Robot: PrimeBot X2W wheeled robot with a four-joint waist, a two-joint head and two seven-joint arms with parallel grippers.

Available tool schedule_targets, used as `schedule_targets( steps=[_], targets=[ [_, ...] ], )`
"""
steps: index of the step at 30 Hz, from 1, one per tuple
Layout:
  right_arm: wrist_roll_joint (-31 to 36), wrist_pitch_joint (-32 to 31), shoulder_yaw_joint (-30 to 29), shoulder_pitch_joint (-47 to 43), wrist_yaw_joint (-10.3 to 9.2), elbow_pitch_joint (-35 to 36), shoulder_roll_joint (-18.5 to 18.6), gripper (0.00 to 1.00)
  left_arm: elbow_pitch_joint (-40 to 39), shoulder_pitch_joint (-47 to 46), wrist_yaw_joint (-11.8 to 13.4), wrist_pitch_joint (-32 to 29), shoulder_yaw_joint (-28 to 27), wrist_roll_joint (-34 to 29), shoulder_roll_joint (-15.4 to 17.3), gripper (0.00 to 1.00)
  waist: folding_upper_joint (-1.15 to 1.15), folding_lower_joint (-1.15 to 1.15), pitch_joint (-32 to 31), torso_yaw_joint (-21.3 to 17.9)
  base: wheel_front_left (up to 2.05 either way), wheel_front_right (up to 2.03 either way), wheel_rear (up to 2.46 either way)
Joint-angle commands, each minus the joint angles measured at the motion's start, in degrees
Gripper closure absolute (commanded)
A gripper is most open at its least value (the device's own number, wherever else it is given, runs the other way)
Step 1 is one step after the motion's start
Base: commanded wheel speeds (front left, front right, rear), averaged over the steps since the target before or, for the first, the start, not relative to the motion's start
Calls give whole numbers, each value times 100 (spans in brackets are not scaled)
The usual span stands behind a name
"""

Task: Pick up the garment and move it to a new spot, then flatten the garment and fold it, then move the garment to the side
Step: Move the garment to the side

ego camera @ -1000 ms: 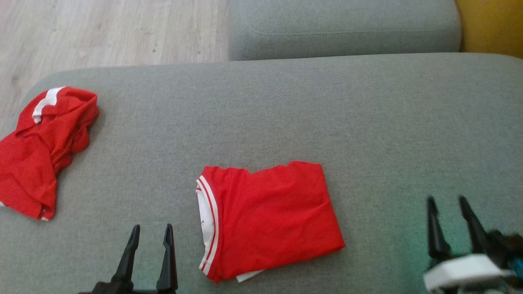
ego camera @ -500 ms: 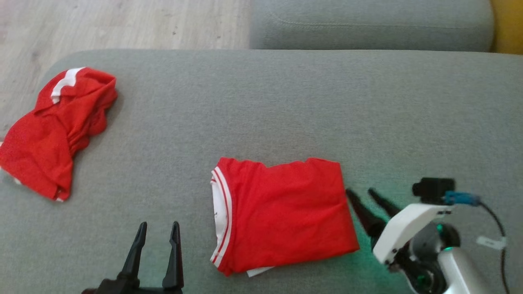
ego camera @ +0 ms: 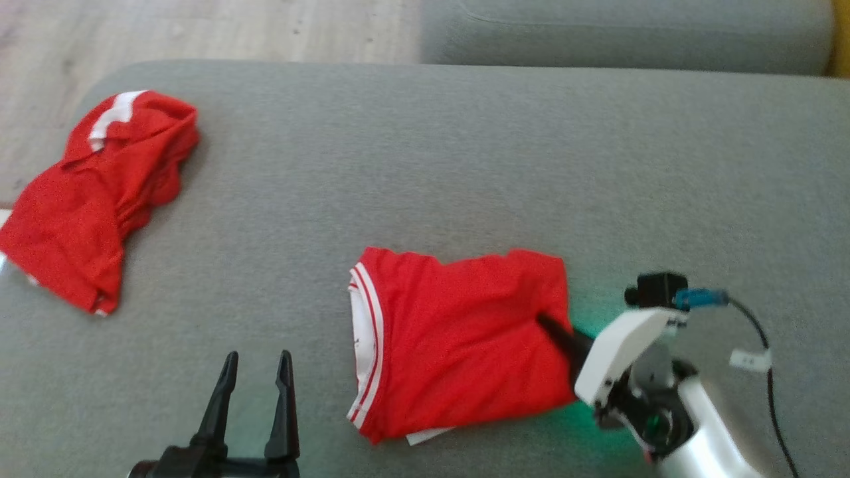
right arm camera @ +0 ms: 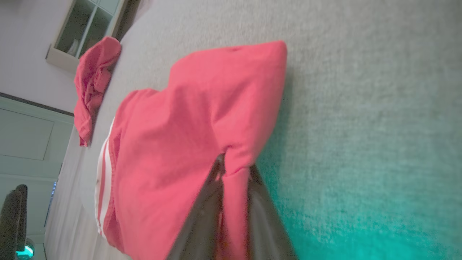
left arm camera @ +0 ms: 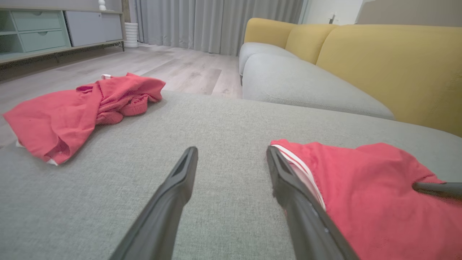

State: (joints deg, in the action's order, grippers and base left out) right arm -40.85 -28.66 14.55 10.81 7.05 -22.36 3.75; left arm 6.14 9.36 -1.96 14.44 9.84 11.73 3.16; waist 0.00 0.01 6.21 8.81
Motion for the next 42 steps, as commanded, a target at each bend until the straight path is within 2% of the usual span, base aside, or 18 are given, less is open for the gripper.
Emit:
schedule_targets(
  steps=[1,7,11,15,16,21,28,29,30,31,32,35,39,42],
  targets=[
    [3,103,48,409,44,203,-7,100,-230,-235,24,56,-153,42,-28,0,0,-1,106,-167,0,0,0],
    [649,285,-572,1465,44,67,693,100,-342,-482,-46,56,-123,-59,-28,0,0,-1,664,-769,0,0,0],
    [1138,337,-1175,2091,44,-194,1276,100,-317,-786,-165,56,-62,-239,-28,0,0,-1,1083,-982,0,0,0],
    [1579,348,-1764,2475,44,-569,1848,100,-288,-1044,-260,56,-59,-355,-27,0,0,-1,1379,-979,0,0,0],
    [1579,348,-1764,2475,44,-569,1848,100,-288,-1044,-260,56,-59,-355,-27,0,0,-1,1379,-979,0,0,0],
    [2057,406,-2658,2825,44,-1026,2328,100,-242,-1094,-312,56,-131,-457,10,0,0,-1,1547,-853,0,0,0],
    [3106,588,-3613,3082,44,-1644,2846,100,-269,-1037,-344,56,-270,-511,44,0,0,-1,1582,-676,0,0,0],
    [3332,636,-3701,3103,44,-1705,2878,75,-277,-1033,-347,56,-285,-513,42,0,0,-1,1584,-670,0,0,0],
    [3559,673,-3757,3117,44,-1748,2889,25,-282,-1028,-349,56,-298,-518,41,0,0,-1,1583,-670,0,0,0],
    [3757,714,-3816,3143,44,-1771,2870,0,-288,-1021,-349,56,-311,-522,39,0,0,-1,1579,-675,0,0,0],
    [4150,891,-3816,3181,44,-1712,2804,0,-299,-993,-340,56,-343,-524,34,0,0,-1,1540,-707,0,0,0],
    [4516,1320,-3698,3187,44,-1442,2638,0,-307,-942,-326,56,-372,-509,23,0,0,-1,1407,-762,0,0,0],
    [4405,2013,-3409,2918,44,-854,2251,0,-327,-858,-292,56,-407,-439,4,0,0,-1,1066,-822,0,0,0],
    [4183,2445,-3024,2398,44,-126,2045,0,-297,-779,-280,56,-417,-400,-6,0,0,-1,752,-818,0,0,0]
  ],
)
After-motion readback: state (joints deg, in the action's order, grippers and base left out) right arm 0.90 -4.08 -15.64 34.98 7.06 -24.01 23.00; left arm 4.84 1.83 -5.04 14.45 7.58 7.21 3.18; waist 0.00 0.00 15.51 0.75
